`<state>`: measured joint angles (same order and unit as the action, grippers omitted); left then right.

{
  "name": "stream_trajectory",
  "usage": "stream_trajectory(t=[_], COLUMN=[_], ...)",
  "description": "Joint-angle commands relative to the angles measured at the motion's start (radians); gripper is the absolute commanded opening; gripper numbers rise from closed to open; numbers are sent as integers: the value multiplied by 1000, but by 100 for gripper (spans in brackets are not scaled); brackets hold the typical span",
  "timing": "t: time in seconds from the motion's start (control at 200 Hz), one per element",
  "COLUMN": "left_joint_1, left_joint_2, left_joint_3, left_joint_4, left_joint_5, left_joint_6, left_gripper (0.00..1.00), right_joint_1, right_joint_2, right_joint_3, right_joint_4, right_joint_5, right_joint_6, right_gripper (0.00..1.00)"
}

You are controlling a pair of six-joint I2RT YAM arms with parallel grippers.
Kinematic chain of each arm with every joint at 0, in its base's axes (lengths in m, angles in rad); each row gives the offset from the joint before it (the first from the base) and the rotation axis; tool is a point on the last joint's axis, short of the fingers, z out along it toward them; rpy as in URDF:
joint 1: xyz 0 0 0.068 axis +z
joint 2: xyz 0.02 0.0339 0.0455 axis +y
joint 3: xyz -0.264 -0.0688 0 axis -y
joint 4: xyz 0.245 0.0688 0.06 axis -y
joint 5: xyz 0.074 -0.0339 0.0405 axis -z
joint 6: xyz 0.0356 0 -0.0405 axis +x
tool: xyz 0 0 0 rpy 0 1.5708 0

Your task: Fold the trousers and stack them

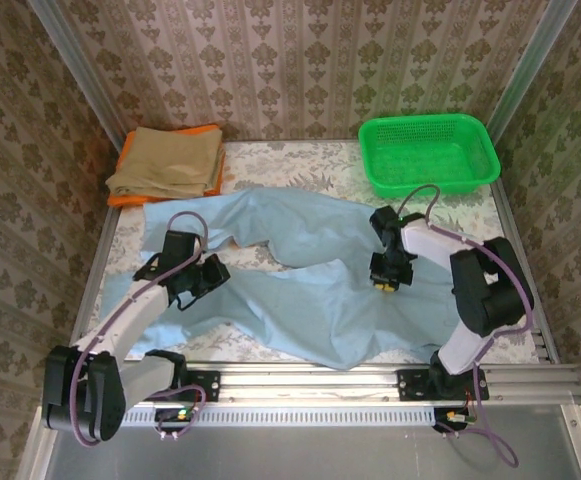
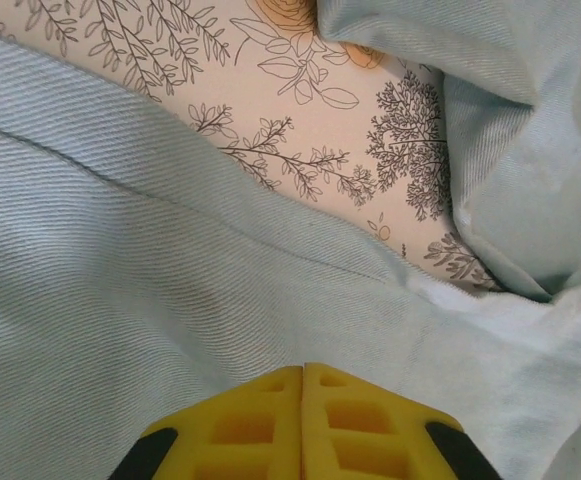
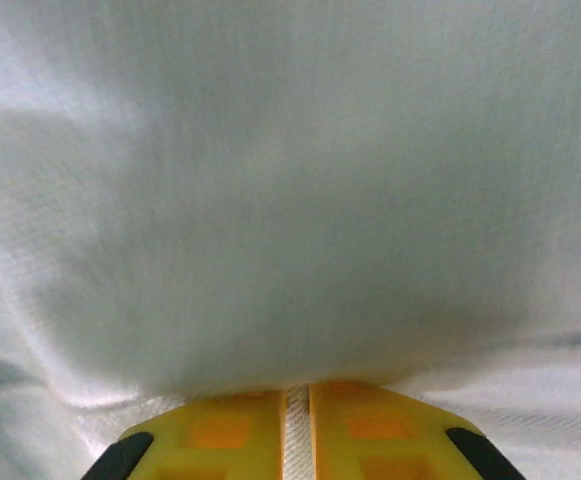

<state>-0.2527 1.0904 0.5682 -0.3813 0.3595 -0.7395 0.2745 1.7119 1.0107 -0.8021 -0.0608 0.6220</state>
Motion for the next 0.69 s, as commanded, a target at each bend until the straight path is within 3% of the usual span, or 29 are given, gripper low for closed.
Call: stream_trajectory(t=[0.0,0.175,0.28,0.43,0.55,0.69], left_joint_1=[19,23,23,10,8,9], left_joint_2=[35,133,186,222,205,147], left_joint_3=[-11,14,27,29,65,140], left_joint_4=[73,125,139,154,85,11], left_joint_5=[49,104,115,114,84,6], left_joint_6=[-22,-7,5,32,70,112], left_gripper=[12,16,15,14,13,17], right_joint_1=[-75,-193,-205,-214,-136,50], right_joint_2=[88,142,178,157,41,16], right_joint_3=[78,156,210,267,257,255], right_joint_4=[-38,-79,-115,-167,-166,-139], right_joint_5=[96,157,211,300,243,179], right_joint_6=[-66,-110,-153,-186,-138,-80], right_gripper=[15,15,22,24,25,28])
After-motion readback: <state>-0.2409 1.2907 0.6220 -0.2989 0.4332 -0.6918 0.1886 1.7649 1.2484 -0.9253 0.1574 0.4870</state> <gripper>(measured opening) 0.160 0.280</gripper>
